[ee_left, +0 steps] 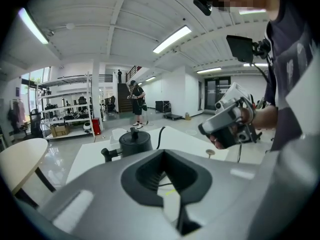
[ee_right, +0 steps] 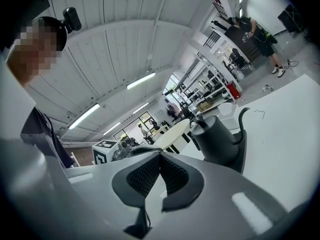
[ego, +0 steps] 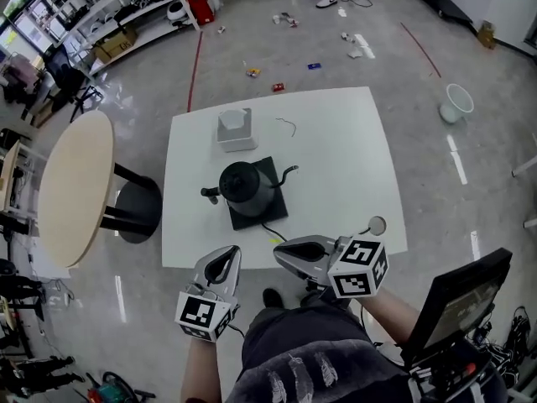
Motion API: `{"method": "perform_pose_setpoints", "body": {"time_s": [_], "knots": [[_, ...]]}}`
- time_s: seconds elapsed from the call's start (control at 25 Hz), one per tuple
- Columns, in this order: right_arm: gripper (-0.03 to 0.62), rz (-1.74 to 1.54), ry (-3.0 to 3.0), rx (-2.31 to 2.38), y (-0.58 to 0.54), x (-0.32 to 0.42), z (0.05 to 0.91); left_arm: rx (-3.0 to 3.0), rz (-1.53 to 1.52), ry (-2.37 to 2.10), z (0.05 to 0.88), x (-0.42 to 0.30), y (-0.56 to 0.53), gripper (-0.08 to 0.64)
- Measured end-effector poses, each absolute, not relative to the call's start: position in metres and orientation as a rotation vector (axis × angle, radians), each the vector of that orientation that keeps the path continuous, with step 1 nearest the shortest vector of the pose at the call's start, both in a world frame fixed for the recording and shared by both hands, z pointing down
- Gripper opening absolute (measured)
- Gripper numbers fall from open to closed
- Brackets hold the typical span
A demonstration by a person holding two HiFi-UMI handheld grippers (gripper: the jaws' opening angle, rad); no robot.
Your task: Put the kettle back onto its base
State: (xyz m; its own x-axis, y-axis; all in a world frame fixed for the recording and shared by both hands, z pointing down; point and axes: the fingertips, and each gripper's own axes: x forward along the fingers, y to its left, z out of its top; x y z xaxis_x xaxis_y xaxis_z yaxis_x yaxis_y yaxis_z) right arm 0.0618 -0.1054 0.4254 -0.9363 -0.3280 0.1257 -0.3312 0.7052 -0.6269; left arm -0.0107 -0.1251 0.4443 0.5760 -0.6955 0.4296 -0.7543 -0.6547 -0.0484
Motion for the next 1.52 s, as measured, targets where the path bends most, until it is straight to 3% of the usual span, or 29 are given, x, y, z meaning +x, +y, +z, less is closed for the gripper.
{"method": "perform_pose_setpoints", "body": {"time_s": [0.4,0.96,1.52], "knots": [[0.000,0.997,-2.877,0.500,-0.089,0.012,0.420,2.713,0.574,-1.250,0.434,-0.039,-0.107,0.000],[0.000,0.919,-2.815,0.466,-0.010,-0.104,0.414,2.705,0.404,-1.271,0.428,-0.146,-0.037,0.000],[0.000,0.955,-2.778,0.633,0.036,-0.138,0.426,2.753,0.353,-1.156,0.436,-0.182,0.007,0.000]]}}
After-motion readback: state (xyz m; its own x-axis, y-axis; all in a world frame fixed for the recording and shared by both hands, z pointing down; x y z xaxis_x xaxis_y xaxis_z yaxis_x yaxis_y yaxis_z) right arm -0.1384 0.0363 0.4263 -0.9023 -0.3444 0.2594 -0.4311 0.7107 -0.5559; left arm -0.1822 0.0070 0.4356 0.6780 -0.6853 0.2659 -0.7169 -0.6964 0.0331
